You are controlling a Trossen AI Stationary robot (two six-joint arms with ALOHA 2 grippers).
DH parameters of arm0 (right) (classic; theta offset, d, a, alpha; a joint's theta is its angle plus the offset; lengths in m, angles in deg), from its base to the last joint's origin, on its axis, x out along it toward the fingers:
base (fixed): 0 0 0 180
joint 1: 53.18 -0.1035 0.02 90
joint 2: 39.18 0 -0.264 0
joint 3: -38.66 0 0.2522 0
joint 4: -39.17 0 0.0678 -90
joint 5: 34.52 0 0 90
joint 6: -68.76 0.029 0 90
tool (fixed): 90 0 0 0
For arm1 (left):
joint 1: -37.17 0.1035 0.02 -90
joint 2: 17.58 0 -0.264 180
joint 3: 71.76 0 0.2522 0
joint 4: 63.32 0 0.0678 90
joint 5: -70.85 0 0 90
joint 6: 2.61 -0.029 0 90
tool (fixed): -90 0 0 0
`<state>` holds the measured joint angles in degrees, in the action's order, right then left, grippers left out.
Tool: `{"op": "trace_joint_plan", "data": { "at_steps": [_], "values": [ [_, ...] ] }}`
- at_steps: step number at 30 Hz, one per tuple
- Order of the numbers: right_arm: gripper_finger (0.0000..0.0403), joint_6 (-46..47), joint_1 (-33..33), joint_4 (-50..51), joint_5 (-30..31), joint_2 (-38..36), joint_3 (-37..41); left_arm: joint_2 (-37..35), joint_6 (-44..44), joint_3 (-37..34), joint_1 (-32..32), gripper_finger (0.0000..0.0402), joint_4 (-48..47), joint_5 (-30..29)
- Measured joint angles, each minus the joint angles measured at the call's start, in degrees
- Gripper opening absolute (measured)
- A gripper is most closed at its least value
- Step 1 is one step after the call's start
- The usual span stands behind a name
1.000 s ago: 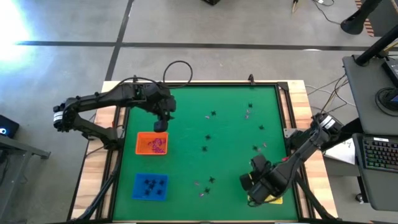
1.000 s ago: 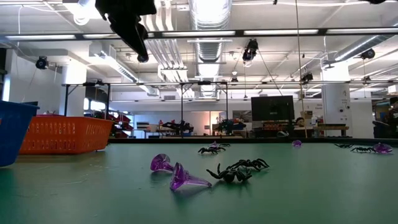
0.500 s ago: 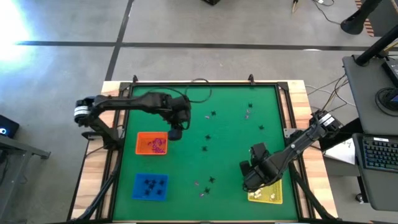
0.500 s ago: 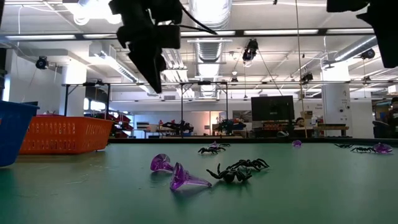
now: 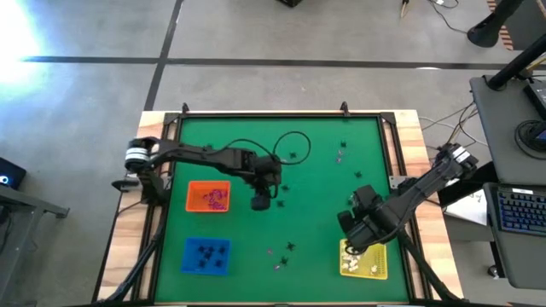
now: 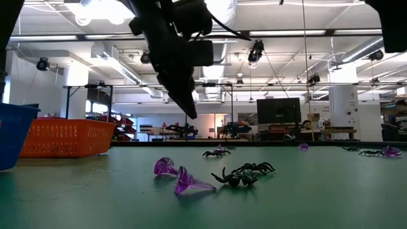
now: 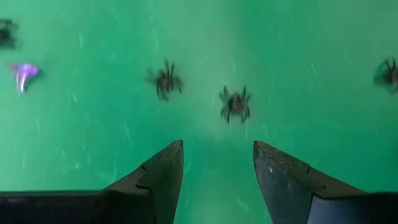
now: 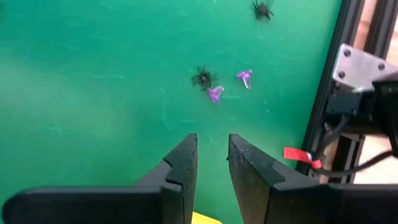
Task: Sort Halloween decoration
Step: Put the black spider toy into the blue bin
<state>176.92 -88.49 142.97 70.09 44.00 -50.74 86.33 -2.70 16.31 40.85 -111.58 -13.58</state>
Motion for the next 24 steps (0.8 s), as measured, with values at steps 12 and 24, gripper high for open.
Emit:
{"op": "trace_joint_plan", "data": {
  "at_steps": [12,24],
  "values": [
    [0.0082,-3.8,0.5,0.0,4.9,-3.2,0.1,7.2,1.5,0.0,-2.3,0.0176,8.2,-0.4],
    [0.0082,-5.5,0.5,0.0,5.0,-3.3,0.4,12.7,2.7,0.3,-2.3,0.0176,12.0,5.3]
  ]
}}
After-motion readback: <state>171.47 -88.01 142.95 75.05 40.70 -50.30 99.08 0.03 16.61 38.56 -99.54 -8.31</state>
